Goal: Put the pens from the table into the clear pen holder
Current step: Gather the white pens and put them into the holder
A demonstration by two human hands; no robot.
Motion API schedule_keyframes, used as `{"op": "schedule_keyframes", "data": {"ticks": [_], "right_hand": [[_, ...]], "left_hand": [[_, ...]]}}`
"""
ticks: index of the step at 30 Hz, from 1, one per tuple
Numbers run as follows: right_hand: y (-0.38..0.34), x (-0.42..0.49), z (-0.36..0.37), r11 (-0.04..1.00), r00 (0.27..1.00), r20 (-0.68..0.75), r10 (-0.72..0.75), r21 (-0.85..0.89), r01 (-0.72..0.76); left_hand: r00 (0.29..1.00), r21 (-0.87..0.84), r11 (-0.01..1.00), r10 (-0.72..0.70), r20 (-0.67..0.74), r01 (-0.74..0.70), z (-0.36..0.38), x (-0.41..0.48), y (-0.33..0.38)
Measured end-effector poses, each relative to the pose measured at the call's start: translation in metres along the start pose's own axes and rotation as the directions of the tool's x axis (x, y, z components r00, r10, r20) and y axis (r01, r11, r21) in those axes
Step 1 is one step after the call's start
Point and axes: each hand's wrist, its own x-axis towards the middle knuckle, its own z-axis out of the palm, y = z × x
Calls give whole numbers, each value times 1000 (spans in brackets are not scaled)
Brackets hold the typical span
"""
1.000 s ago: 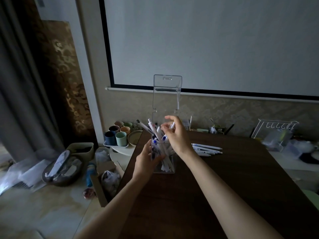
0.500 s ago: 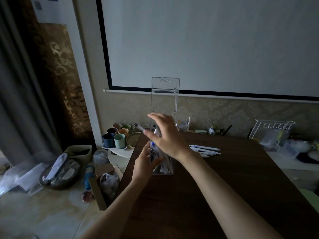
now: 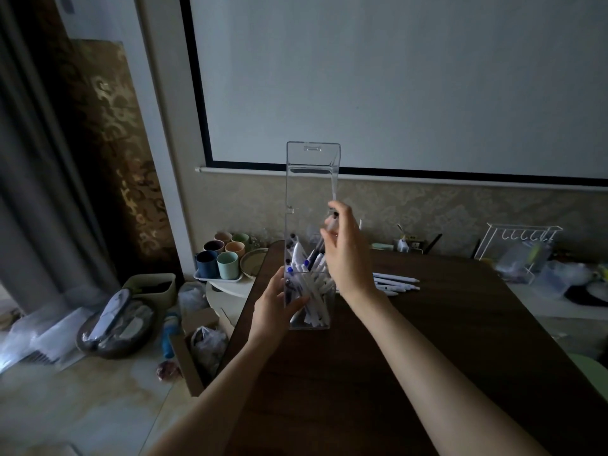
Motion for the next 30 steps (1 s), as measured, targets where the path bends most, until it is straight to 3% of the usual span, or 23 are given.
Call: {"op": "schedule_keyframes", "data": {"ticks": [2, 6, 8, 10, 13, 16, 20, 22, 25, 27, 30], "right_hand": [[9, 0, 1, 999, 999, 29, 28, -42, -27], [13, -15, 11, 962, 945, 325, -14, -254, 101], [14, -21, 13, 960, 912, 410, 2, -257, 113], [14, -24, 11, 983, 930, 366, 34, -181, 35], [15, -28, 2, 988, 990, 104, 91, -130, -78], [15, -39, -1, 987, 975, 205, 87, -151, -57], [20, -53, -4, 944, 943, 331, -10, -309, 119], [21, -57, -13, 982, 935, 353, 31, -183, 37], [35, -69, -36, 991, 932, 348, 105, 37, -125], [59, -81, -54, 978, 938, 286, 197, 11, -209], [108, -92, -77, 928, 888, 277, 367, -171, -331]], "left_hand": [[1000, 5, 1000, 2, 1, -2, -1, -1, 2], [1000, 31, 1000, -3, -3, 4, -2, -2, 3], [1000, 57, 998, 9, -1, -9, -2, -2, 3], [1000, 61, 998, 24, 1, -24, -2, -3, 3], [1000, 66, 997, 31, 3, -31, -2, -2, 4], [999, 71, 997, 41, 5, -41, -2, -5, 6], [999, 115, 992, 45, 23, -47, -3, -5, 8], [999, 156, 987, 41, 9, -42, -3, -7, 4], [988, 184, 983, 7, -153, 21, 5, -25, 3], [969, 233, 972, 35, -244, 23, 12, -44, 4], [983, 270, 962, 94, -157, -48, 26, -61, -3]]}}
